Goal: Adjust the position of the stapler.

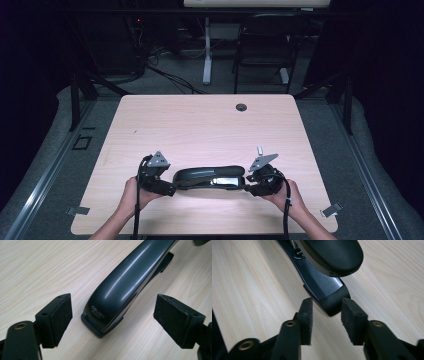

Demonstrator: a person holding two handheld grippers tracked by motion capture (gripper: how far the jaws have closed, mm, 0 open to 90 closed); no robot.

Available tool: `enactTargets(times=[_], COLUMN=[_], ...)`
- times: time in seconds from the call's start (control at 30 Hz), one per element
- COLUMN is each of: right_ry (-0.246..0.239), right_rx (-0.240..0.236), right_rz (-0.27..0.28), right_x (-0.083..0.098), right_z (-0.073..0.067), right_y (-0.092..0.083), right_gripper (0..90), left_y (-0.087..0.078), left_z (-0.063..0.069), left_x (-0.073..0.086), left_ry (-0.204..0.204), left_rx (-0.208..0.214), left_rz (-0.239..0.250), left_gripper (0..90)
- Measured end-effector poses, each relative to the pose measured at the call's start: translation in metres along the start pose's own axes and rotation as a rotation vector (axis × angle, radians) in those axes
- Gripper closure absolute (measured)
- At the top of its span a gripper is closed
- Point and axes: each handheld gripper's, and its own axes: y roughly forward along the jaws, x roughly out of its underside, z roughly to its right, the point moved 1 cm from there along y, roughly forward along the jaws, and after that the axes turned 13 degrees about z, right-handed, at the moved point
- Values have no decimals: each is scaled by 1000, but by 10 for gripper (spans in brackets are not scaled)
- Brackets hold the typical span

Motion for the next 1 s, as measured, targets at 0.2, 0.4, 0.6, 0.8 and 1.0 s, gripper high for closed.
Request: enactTargets(times=[0.2, 0.4, 0.6, 0.8, 1.0], right_ry=[-7, 12, 34, 27, 34], right_rx=[15, 60, 56, 62, 61], right_rz=[10, 55, 62, 45, 46], right_x=[7, 6, 7, 8, 12], right_z=[-1, -4, -3, -1, -1], right_y=[8, 2, 8, 16, 23], right_gripper=[785, 873, 876, 860, 857], left_y=[-5, -1, 5, 16, 25], left_z=[21, 34, 45, 55, 61], left_x=[-5, -8, -11, -13, -11], left_ry=[17, 28, 32, 63, 71], left_rx=[10, 4, -5, 9, 16], left_rz=[55, 95, 119, 107, 92], left_gripper=[272, 430, 538, 605, 651])
